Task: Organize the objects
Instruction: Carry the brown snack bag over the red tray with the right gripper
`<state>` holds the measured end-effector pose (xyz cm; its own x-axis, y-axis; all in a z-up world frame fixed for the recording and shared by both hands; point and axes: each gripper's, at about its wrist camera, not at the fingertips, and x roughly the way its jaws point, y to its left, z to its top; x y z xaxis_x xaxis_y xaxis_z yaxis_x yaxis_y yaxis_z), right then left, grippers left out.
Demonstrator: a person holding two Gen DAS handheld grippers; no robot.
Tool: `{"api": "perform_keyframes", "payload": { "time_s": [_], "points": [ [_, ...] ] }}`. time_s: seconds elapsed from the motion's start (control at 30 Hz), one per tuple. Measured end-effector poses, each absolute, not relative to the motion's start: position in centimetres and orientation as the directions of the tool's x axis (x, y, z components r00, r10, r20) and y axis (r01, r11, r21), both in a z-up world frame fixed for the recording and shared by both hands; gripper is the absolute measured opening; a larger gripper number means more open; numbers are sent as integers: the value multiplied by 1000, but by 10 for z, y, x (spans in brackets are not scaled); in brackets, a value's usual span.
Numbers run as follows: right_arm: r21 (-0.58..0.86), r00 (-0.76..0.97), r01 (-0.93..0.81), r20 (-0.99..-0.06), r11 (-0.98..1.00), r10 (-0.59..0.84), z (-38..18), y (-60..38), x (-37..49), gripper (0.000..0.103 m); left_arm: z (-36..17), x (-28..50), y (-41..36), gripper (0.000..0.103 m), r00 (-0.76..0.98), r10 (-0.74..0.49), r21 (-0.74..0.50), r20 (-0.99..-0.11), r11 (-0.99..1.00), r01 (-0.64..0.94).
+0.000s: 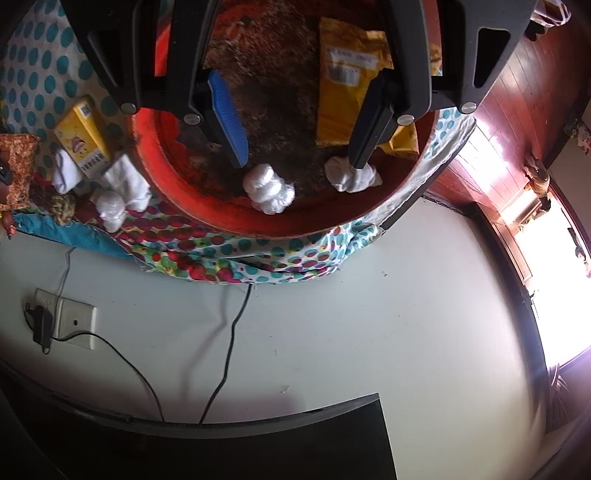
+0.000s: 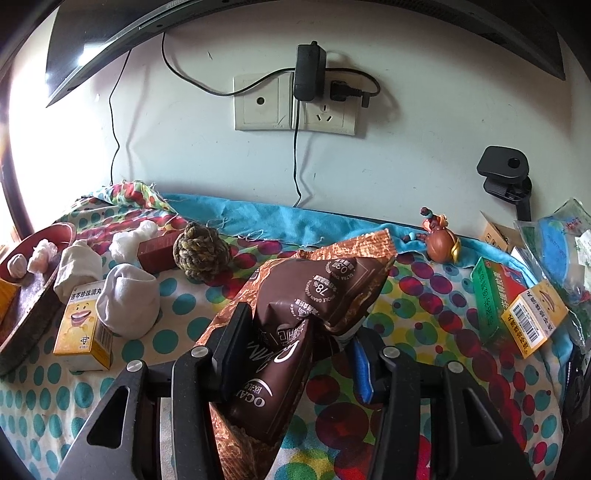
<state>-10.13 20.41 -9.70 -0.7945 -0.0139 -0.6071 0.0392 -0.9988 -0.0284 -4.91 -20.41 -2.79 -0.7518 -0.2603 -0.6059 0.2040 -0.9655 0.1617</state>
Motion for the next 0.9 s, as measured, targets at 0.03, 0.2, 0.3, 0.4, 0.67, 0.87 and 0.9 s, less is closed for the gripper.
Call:
{"api": "perform_keyframes", "payload": {
  "time_s": [0.03,0.2,0.3,0.4,0.67,0.87,0.9],
  "points": [
    [-28,-796,39,-605,-999,-14,-97,204,-101,46,-27,-44,-199,58,-757,-256,160,-601,-967,199],
    [-17,-806,43,-591,-999,-25,-96,205,-98,44,-24,-16,-173,59,-786,-262,182,-560,-964,191],
    [-4,-809,45,-587,-999,-34,-96,206,-97,44,-23,2,-157,60,-809,-244,184,-535,-968,170],
    [-2,-804,44,-593,-999,-34,-96,206,-98,43,-26,15,-144,64,-819,-236,197,-523,-968,153],
    [6,-801,44,-597,-999,-39,-97,209,-99,41,-34,32,-135,64,-821,-225,212,-524,-969,131],
    [-20,-804,32,-594,-999,-14,-84,212,-99,41,-37,35,-142,65,-814,-193,147,-548,-980,133],
    [-22,-807,34,-591,-999,-14,-80,213,-99,41,-37,36,-144,65,-812,-187,133,-553,-982,136]
  ]
}}
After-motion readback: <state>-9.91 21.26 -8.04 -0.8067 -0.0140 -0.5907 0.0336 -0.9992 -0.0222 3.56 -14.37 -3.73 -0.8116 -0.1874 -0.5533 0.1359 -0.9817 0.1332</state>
